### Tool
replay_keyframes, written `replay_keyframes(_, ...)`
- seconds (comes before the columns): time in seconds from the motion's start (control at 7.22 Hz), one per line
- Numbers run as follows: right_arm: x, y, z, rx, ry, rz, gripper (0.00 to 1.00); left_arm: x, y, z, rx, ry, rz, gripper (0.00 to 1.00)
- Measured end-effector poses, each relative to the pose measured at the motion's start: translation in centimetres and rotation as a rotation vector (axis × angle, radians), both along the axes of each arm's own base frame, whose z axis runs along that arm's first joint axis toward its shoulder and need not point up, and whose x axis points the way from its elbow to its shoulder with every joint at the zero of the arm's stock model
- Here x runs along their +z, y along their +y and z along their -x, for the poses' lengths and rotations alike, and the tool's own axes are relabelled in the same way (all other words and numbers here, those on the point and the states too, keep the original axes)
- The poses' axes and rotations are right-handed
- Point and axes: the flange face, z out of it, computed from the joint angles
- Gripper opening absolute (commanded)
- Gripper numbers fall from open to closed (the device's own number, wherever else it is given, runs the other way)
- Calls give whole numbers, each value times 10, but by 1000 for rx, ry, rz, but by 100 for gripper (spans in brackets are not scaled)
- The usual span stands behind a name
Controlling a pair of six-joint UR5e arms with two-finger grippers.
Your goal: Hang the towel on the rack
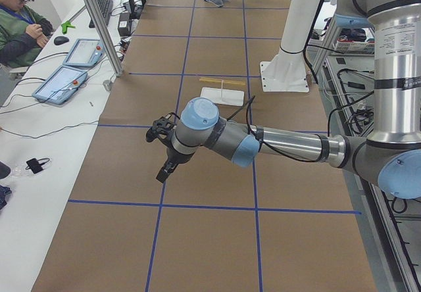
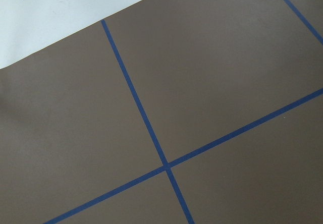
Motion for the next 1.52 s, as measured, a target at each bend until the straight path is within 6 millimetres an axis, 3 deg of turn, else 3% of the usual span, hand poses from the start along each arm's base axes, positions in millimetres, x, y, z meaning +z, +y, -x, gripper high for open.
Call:
replay_keyframes(0.28,-55,-45,-7,2,-39,-117,0,-1,-13,0,-17,17,19,98)
replay_keyframes(0.55,-143,-105,-12,-8,-52,-297,0,-11,-20,-1,-48,42,34,98)
replay_keyframes(0.83,-235,-156,3,-34,-83,-429,0,-21,-20,-2,-52,50,-10,98)
replay_keyframes(1.11,-345,-184,61,-40,-175,-445,0,-43,-28,-12,-64,107,-56,98)
replay_keyframes(1.25,-397,-186,99,-33,-211,-435,0,-62,-37,-25,-88,179,-27,98)
replay_keyframes(1.52,-476,-176,175,2,-251,-433,0,-109,-60,-67,-158,342,83,98)
